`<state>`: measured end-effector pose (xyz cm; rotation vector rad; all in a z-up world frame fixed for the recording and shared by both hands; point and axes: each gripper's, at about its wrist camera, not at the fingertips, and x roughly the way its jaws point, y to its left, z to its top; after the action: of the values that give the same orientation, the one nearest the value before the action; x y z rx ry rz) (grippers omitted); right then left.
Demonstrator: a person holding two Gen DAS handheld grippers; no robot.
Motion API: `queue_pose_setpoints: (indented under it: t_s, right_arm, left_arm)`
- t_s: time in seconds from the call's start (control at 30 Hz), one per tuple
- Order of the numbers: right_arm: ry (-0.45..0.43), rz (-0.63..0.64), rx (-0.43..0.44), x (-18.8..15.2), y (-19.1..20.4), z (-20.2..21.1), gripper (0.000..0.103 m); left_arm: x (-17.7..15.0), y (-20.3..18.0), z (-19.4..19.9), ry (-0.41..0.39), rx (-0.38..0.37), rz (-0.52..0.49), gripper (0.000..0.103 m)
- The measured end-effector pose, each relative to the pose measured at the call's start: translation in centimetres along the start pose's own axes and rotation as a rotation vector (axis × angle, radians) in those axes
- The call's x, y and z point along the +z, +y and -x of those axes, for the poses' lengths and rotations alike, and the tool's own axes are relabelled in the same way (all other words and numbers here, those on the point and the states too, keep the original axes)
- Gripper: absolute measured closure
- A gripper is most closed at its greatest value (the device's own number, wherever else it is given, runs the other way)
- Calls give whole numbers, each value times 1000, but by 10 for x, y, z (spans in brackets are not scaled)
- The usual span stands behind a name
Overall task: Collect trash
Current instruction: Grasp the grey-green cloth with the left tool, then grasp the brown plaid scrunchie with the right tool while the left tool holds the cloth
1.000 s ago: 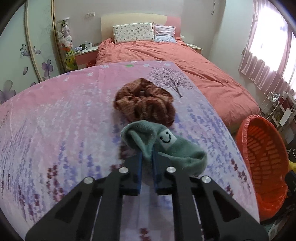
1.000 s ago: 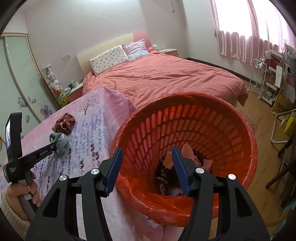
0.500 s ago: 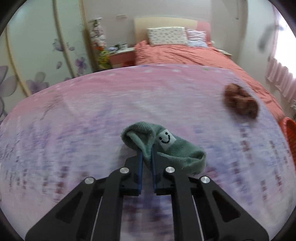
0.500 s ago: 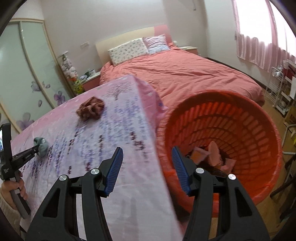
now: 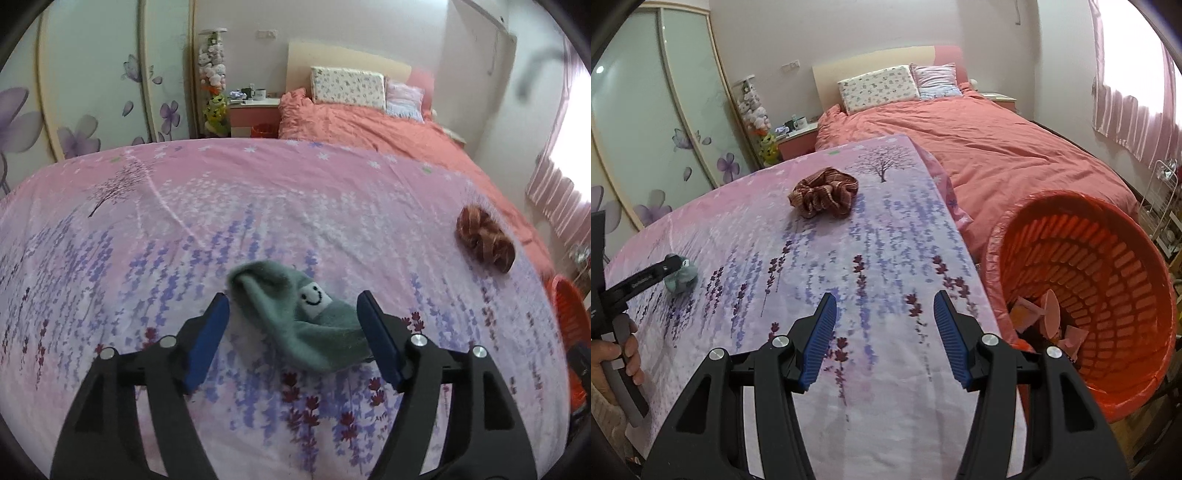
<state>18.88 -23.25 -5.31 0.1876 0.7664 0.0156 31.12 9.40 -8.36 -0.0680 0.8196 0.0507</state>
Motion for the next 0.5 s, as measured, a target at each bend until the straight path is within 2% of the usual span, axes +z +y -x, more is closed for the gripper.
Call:
queue_pose_setpoints:
  t_s: [0.07, 0.1, 0.17, 0.43, 0.5]
  right_arm:
    - [6, 5, -2, 0, 4, -3, 48]
    - [9, 7, -2, 0, 5, -4, 48]
    - [16, 15, -2, 2, 10, -9, 47]
    - [1, 38, -13, 28, 37, -41, 46]
    - [-12, 29, -14, 39, 46, -53, 29]
  left_arm:
    - [-2, -9, -11, 54, 29, -38, 47]
    - [-2, -9, -15, 70, 49, -41, 57]
    - [-2, -9, -15, 66, 61, -42, 64]
    - [-2, -10, -19, 71, 85, -62, 65]
    - [-1, -10, -19, 72, 81, -58, 65]
